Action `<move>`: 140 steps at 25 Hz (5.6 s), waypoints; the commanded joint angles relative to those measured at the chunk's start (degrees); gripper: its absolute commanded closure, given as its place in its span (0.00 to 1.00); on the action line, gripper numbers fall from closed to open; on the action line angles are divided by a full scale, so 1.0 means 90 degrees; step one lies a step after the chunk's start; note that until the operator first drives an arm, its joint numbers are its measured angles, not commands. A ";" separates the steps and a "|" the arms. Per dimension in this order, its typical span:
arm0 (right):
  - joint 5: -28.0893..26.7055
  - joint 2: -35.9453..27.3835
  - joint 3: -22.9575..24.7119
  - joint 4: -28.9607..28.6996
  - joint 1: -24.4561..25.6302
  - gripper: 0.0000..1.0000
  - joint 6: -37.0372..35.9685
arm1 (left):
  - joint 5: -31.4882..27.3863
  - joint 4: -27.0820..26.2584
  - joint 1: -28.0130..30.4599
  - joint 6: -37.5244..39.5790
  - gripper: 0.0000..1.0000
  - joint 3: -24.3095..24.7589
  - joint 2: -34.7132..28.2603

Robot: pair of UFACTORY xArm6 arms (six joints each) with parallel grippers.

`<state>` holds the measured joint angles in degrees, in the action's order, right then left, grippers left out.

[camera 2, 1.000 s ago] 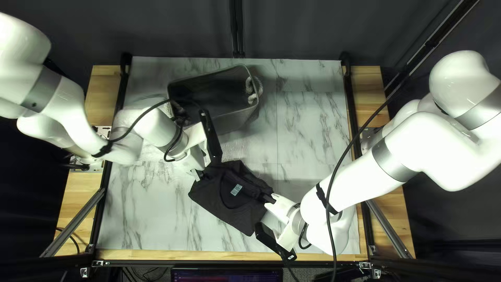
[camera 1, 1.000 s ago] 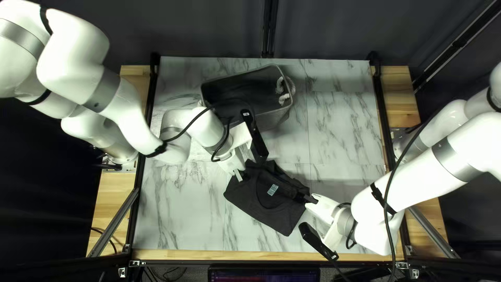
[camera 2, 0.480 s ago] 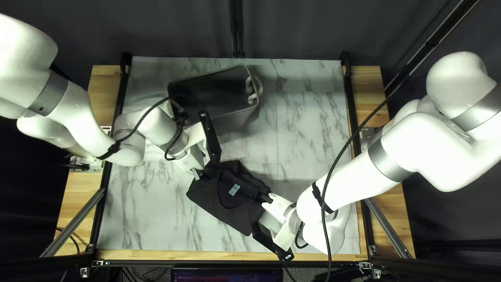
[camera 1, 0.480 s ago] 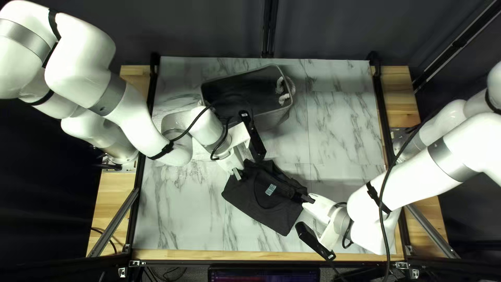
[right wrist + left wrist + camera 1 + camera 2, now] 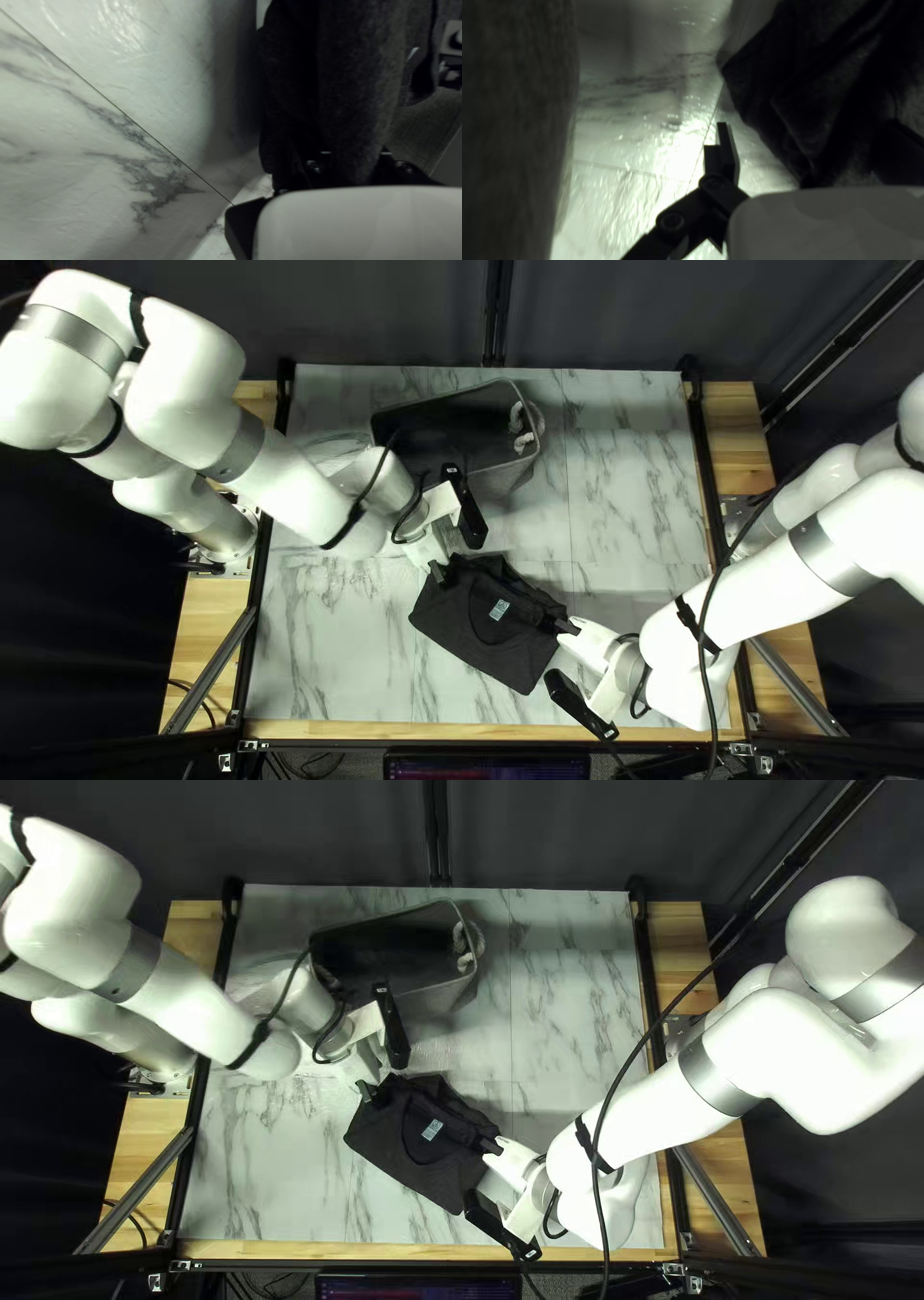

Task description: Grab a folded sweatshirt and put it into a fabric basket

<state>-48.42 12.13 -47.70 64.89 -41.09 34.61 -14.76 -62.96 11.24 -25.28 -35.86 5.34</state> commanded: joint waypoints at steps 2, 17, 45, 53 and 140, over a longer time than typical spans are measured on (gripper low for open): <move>-0.0044 -0.0013 0.0005 -0.0023 -0.0028 1.00 0.0006 | 0.0065 -0.0131 0.0190 0.0047 0.00 -0.0130 0.0159; -0.0083 0.0049 -0.0070 -0.0039 -0.0019 1.00 -0.0046 | 0.0258 -0.0236 0.0276 -0.0191 0.00 -0.0142 0.0366; -0.0107 0.0034 -0.0080 -0.0045 0.0011 1.00 -0.0084 | -0.0268 0.0637 0.0113 0.0397 1.00 -0.0220 0.0222; -0.0258 -0.0400 0.0152 -0.0050 -0.0016 1.00 -0.0171 | -0.0795 0.2304 0.0123 0.1685 1.00 0.0085 -0.0933; 0.3442 -0.2300 0.0780 0.1950 0.6710 0.00 -0.3454 | -0.3183 0.3196 -0.4171 -0.2373 0.00 0.0826 -0.3501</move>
<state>-16.76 -5.15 -42.69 85.52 20.08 6.55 -43.11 -35.65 -27.06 -47.67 -28.38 -24.76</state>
